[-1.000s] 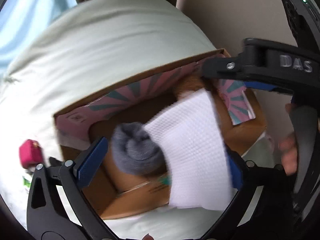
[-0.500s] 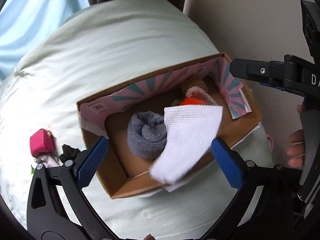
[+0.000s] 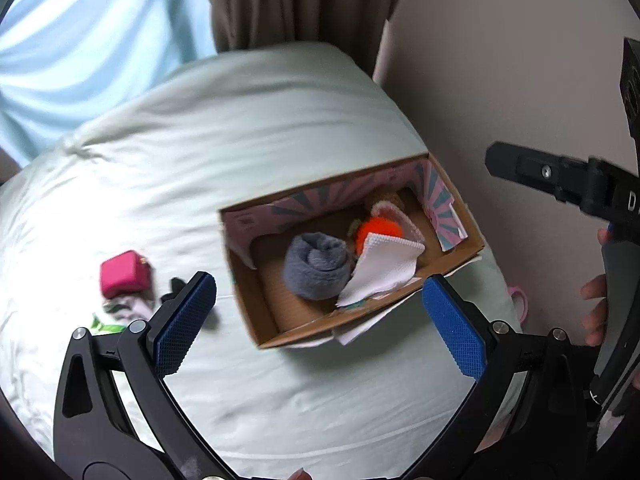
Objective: Organize soft objects
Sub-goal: 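Withdraw both tools from the box toward the remaining items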
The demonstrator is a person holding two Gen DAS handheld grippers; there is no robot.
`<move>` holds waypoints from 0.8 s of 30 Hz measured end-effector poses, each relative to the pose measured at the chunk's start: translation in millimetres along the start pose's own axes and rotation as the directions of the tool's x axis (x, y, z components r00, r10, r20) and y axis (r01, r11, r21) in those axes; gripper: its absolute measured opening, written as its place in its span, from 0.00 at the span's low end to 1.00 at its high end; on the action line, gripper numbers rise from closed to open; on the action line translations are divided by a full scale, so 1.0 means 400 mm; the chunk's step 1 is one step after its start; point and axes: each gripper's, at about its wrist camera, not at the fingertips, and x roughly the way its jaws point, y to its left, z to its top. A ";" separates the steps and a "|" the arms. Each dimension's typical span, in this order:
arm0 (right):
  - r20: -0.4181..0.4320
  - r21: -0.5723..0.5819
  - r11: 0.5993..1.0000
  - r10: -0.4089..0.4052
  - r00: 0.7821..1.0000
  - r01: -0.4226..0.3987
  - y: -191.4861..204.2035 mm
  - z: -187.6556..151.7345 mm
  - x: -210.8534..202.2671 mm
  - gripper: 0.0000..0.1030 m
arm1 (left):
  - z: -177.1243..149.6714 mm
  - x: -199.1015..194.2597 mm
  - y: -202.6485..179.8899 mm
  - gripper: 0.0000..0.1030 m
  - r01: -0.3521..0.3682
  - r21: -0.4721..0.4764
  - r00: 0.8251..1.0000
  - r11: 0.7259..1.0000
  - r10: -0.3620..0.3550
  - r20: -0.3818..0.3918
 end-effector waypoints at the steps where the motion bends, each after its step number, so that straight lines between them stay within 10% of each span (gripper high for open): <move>1: 0.007 -0.013 1.000 0.001 1.000 -0.001 0.014 -0.002 -0.015 0.98 | -0.006 -0.031 0.012 1.00 -0.006 -0.012 1.000 1.000 0.006 0.016; 24: 0.111 -0.316 0.945 0.127 0.986 -0.087 0.582 -0.188 -0.206 0.98 | -0.279 -0.504 0.494 1.00 -0.162 -0.274 0.962 0.948 0.214 0.169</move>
